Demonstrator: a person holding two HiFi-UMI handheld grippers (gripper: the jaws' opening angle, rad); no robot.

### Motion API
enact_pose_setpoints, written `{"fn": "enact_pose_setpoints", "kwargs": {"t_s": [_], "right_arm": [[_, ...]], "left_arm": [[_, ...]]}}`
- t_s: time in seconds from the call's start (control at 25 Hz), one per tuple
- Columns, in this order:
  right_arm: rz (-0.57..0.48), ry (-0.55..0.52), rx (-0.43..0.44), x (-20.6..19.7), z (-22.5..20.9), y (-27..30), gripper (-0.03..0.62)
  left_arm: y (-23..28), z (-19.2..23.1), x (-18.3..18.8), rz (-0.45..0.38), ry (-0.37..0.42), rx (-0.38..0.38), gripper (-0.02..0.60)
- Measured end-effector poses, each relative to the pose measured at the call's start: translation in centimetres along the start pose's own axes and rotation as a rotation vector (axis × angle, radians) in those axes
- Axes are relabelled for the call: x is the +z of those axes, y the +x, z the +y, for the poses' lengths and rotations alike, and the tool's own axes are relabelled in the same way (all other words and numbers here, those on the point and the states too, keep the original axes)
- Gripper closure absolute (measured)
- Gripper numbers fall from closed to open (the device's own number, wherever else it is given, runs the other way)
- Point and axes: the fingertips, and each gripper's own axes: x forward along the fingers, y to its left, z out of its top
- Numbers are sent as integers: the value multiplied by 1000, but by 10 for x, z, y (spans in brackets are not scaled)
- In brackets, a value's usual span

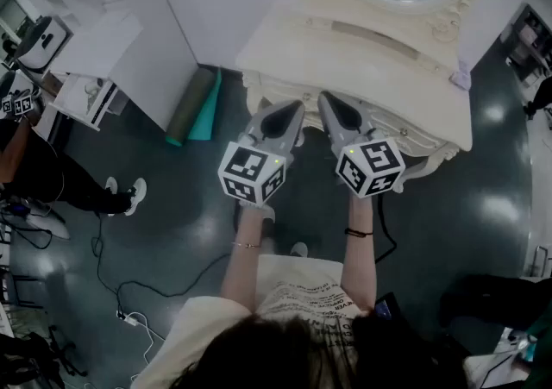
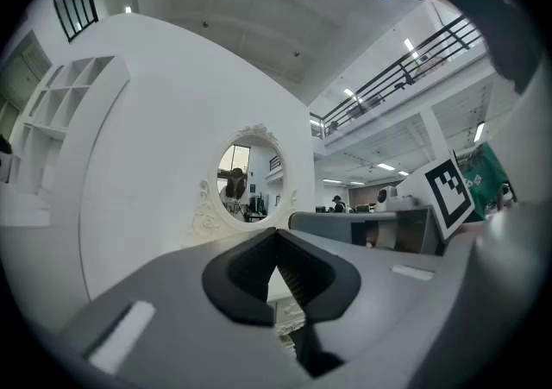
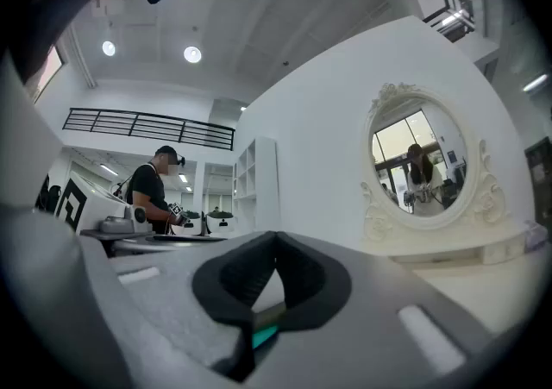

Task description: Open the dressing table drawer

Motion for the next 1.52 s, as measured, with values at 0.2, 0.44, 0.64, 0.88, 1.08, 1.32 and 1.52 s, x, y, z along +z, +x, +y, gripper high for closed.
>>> {"fn": "enact_pose_setpoints", "kwargs": {"t_s": [0.2, 0.44, 0.64, 0.88, 1.08, 1.32, 1.52], "right_arm": [[-5, 13, -1, -2, -2, -1, 591], [-3, 28, 9, -7, -5, -2, 591], [-2, 49, 14, -11, -7, -4, 591], [-3, 58, 24, -11, -9, 9, 591], [3, 59, 18, -14, -26, 24, 591], [12, 62, -11, -14, -55, 47, 591], [37, 64, -20, -21, -72, 68, 591]], "left_arm": [[1, -1, 0, -1, -1, 1, 583], [2, -3, -4, 5, 0, 15, 583], [1, -7, -8, 23, -2, 20, 583], [10, 0, -7, 37, 10, 17, 583], [29, 14, -10, 30, 4, 15, 583], [59, 33, -9, 28, 1, -7, 583], [81, 51, -12, 41, -5, -20, 583]]}}
